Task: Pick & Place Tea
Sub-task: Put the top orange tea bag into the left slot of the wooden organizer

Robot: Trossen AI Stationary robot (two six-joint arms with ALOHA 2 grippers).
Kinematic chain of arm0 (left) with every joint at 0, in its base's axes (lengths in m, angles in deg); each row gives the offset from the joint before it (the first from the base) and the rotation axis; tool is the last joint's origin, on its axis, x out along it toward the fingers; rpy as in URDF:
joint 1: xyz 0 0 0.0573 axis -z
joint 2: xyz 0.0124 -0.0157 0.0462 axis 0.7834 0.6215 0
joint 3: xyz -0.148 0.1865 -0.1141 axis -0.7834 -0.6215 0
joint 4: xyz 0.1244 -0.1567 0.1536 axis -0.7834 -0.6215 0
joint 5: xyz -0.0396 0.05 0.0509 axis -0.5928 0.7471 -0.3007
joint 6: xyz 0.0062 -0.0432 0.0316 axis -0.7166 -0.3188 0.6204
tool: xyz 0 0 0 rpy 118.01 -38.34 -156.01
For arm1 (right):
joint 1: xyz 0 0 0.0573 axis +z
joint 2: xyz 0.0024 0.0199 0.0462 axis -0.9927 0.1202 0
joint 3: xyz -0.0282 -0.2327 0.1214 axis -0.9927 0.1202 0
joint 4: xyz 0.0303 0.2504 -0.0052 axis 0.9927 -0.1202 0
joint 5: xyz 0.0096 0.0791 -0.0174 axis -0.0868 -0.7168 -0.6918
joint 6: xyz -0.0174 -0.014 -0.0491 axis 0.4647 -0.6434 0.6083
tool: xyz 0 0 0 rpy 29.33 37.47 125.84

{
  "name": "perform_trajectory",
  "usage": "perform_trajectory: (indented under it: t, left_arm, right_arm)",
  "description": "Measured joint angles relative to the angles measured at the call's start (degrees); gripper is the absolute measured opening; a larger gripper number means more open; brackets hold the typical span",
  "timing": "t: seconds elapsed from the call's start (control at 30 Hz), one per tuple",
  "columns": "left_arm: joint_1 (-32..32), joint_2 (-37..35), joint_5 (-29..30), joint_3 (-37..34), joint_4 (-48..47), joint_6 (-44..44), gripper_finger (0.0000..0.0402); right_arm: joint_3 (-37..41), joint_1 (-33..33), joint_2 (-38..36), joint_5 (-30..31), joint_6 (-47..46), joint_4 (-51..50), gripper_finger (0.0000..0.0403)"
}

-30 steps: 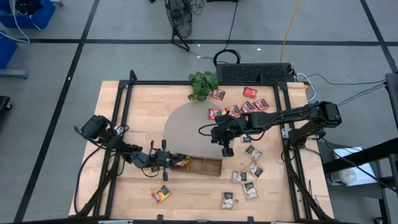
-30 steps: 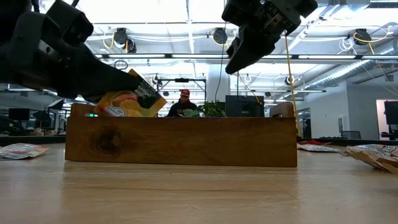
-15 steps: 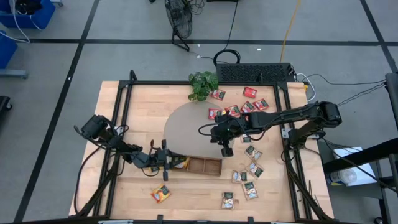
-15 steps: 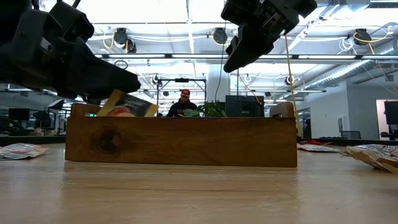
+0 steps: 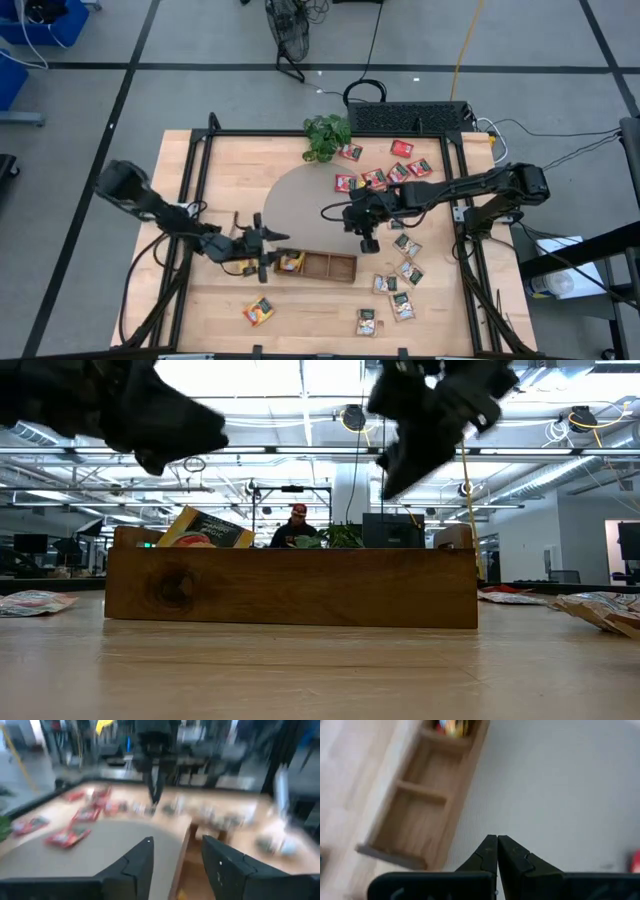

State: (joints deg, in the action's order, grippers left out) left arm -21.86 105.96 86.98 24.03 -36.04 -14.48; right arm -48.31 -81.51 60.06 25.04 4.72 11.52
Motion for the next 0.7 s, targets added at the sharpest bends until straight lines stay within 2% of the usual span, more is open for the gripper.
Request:
perform_trajectory:
  t: [0.13,0.2,0.27,0.37,0.53,0.7]
  left_arm:
    - [-1.11,-3.28,-2.86,12.71,-40.02,-5.88,0.0122]
    - [-1.42,-2.78,-6.08,19.9,-53.57,-6.31,0.0092]
    - [-1.44,-2.03,-9.96,26.25,-62.58,-5.11,0.0055]
    - [-1.25,-1.06,-15.33,33.82,-70.59,-3.58,0.0009]
    - [-3.88,3.83,-17.68,40.29,-80.84,-5.11,0.0004]
    - [-7.24,12.1,-26.28,43.25,-82.28,-5.1,0.0002]
  right_arm:
    - [7.26,0.0,-1.67,0.05,-1.94,8.17,0.0]
    - [11.3,-0.19,-3.47,0.22,-2.99,11.64,0.0]
    - [15.15,-0.5,-5.19,0.31,-4.22,17.39,0.0]
    - [20.91,-0.77,-9.22,0.32,-5.2,24.6,0.0]
    - [28.58,-0.79,-16.02,0.45,-5.59,36.16,0.0]
    - [32.94,-0.74,-22.32,0.31,-4.69,42.83,0.0]
